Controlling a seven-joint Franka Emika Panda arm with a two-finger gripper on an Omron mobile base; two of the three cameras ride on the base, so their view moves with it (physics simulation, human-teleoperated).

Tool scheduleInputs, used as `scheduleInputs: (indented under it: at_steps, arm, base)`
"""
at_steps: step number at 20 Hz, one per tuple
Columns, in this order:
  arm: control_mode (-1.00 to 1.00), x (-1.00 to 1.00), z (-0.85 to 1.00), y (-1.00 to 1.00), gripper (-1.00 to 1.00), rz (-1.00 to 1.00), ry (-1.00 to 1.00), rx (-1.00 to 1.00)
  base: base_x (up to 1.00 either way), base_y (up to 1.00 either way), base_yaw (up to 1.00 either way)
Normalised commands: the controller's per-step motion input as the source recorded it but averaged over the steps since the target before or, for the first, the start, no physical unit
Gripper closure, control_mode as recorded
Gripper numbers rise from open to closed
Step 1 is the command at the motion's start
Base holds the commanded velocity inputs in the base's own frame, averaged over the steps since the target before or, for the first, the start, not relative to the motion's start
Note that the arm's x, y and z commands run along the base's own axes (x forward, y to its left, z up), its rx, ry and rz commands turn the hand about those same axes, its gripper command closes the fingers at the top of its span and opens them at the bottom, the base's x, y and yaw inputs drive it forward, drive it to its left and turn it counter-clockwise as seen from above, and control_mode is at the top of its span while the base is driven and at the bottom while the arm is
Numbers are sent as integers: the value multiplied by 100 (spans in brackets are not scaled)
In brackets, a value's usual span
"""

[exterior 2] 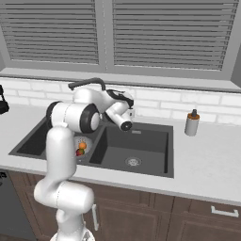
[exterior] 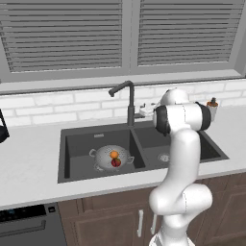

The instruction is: Put the colander in the sink, put the mango, tangerine in the colander, and turn on the sink faucet and pour water over the colander.

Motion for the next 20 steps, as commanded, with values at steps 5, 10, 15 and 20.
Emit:
scheduleInputs:
  at_steps: [5, 10, 15, 20]
  arm:
    - [-100, 28, -6, 0, -100, 0, 0, 3]
    - [-100, 29, -10, 0, -100, 0, 0, 1]
    - [-100, 23, -18, 0, -100, 0, 0, 0]
    - [-100, 27, -15, 0, -100, 0, 0, 3]
  base:
    - [0, 0, 0]
    - [0, 0, 0]
    - [0, 0, 0]
    - [0, 0, 0]
